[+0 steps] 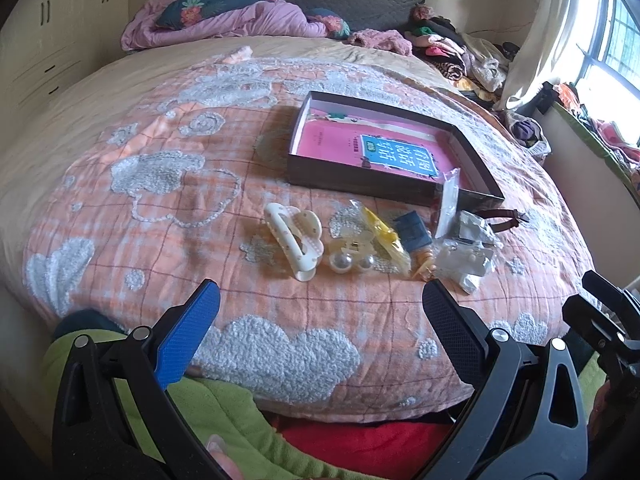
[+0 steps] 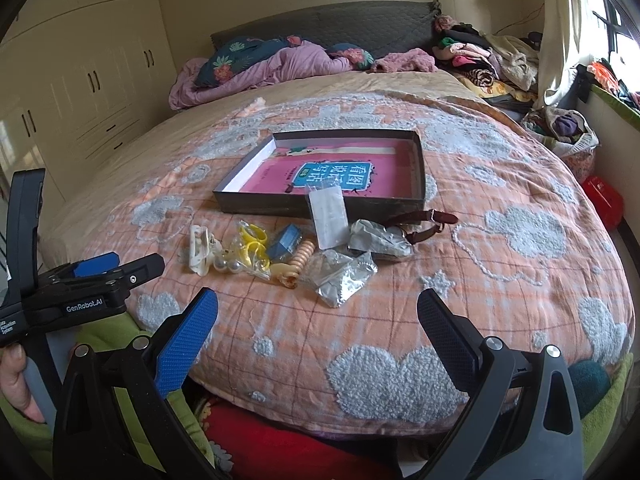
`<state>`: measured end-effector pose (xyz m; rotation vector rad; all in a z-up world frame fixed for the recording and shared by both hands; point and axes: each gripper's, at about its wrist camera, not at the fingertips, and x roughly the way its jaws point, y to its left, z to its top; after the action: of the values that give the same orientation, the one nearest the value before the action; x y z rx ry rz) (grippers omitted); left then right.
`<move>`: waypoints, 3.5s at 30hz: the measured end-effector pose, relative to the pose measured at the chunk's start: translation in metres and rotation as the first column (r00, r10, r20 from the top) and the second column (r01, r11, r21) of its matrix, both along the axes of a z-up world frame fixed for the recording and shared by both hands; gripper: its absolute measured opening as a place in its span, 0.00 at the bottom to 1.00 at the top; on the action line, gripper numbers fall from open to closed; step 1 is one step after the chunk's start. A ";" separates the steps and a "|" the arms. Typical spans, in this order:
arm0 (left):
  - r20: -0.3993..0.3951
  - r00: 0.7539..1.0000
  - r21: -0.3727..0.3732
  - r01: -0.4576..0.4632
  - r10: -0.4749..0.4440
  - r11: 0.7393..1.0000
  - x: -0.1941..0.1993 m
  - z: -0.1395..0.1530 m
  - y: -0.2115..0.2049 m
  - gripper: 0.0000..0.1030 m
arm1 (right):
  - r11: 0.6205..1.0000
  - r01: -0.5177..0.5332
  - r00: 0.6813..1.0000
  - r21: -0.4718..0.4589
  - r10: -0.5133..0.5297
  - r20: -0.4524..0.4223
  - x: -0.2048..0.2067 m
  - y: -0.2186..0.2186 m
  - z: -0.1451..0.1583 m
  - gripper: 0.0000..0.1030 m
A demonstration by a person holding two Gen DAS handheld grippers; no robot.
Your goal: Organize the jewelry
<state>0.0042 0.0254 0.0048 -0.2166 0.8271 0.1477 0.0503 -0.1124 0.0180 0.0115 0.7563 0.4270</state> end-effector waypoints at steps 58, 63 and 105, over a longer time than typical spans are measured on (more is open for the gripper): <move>-0.056 0.997 -0.120 0.054 -0.062 0.991 0.095 -0.058 0.053 0.41 | 0.992 -0.073 0.989 0.099 0.084 -0.121 0.096 0.016 -0.050 0.21; -0.029 0.997 -0.112 0.065 -0.069 0.992 0.103 -0.043 0.055 0.40 | 0.990 -0.064 0.994 0.124 0.073 -0.076 0.099 0.009 -0.032 0.21; -0.077 0.990 -0.069 0.110 -0.115 0.992 0.217 -0.054 0.037 0.39 | 0.984 0.104 0.984 0.146 -0.080 -0.158 0.225 -0.004 -0.066 0.28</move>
<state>0.2209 0.0627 -0.0497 -0.2250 0.9237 0.0237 0.2753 -0.1169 -0.0475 0.2252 0.8672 0.3983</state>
